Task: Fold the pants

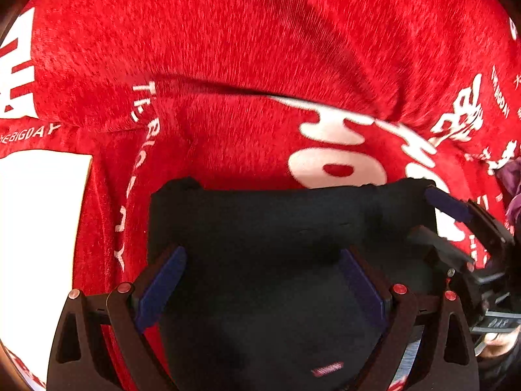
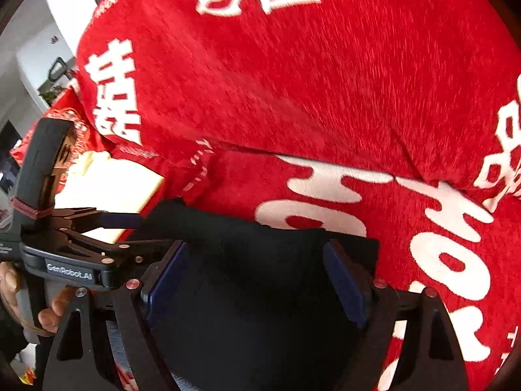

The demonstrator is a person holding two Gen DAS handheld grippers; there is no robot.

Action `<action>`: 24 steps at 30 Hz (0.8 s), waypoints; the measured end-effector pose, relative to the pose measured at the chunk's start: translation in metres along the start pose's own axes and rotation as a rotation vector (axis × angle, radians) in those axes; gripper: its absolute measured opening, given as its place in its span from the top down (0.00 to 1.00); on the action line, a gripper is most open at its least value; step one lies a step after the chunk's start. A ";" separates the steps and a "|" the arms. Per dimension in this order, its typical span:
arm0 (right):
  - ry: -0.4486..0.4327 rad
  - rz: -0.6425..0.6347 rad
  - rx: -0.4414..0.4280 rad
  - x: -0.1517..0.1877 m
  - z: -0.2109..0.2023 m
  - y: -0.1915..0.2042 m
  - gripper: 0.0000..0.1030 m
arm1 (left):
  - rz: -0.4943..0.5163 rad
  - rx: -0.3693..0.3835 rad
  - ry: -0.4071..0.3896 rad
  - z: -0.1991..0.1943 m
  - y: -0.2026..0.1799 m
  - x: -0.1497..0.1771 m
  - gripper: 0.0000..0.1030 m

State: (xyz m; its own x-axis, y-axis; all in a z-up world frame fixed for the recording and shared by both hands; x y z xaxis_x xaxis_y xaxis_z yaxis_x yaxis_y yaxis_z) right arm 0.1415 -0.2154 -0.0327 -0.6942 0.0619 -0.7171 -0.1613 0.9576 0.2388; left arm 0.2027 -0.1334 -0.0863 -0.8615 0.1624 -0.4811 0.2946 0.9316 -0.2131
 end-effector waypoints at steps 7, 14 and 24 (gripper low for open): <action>0.056 0.106 -0.008 0.026 0.016 -0.028 0.16 | 0.039 -0.009 0.011 0.016 -0.007 0.008 0.02; 0.040 0.113 0.032 0.015 -0.004 -0.022 0.16 | 0.038 0.006 -0.063 -0.033 -0.008 0.004 0.02; 0.018 -0.132 0.244 0.079 -0.069 0.015 0.15 | 0.181 -0.092 -0.087 -0.057 -0.008 0.102 0.02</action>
State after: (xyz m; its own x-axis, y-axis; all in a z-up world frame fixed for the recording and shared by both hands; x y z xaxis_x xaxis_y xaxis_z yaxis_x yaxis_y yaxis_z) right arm 0.0358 -0.2155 -0.0409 -0.6907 -0.0712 -0.7196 -0.0790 0.9966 -0.0228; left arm 0.0886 -0.1062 -0.0854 -0.7579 0.3047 -0.5768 0.3989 0.9161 -0.0402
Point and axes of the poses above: each gripper's, at about its wrist camera, not at the fingertips, and z roughly the way its jaws point, y to its left, x to its underside, the point moved 9 cm from there along z, roughly the way its jaws point, and after that the axes turned 13 degrees about -y, right-handed, at the moved point
